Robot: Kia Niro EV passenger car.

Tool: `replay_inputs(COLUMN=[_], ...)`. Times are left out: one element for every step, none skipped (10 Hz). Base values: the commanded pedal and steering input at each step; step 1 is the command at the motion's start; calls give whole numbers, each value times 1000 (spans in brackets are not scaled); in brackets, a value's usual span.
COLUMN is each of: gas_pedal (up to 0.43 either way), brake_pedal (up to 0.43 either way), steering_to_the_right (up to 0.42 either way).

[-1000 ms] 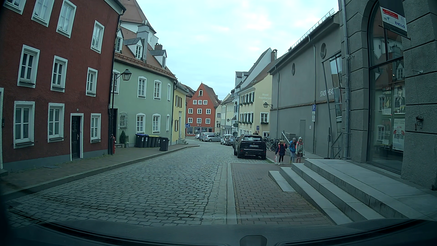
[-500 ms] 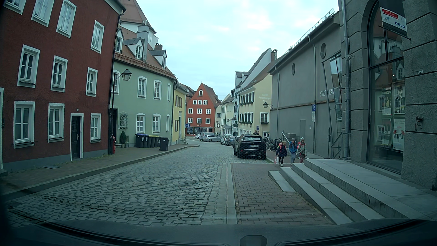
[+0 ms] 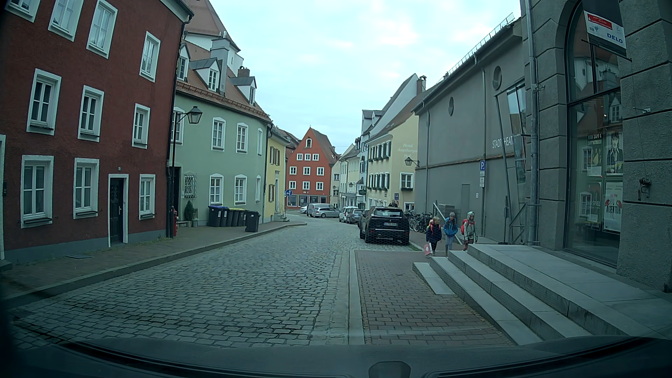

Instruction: Follow the waypoints while adhering to traffic rules and regulations

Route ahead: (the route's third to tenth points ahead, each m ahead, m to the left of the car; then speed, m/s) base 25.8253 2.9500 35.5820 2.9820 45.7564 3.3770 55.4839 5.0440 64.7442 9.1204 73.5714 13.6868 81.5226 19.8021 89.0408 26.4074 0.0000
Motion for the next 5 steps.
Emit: replay_inputs(gas_pedal=[0,0,0,0,0], brake_pedal=[287,287,287,287,287], steering_to_the_right=[-217,-217,-217,-217,-217])
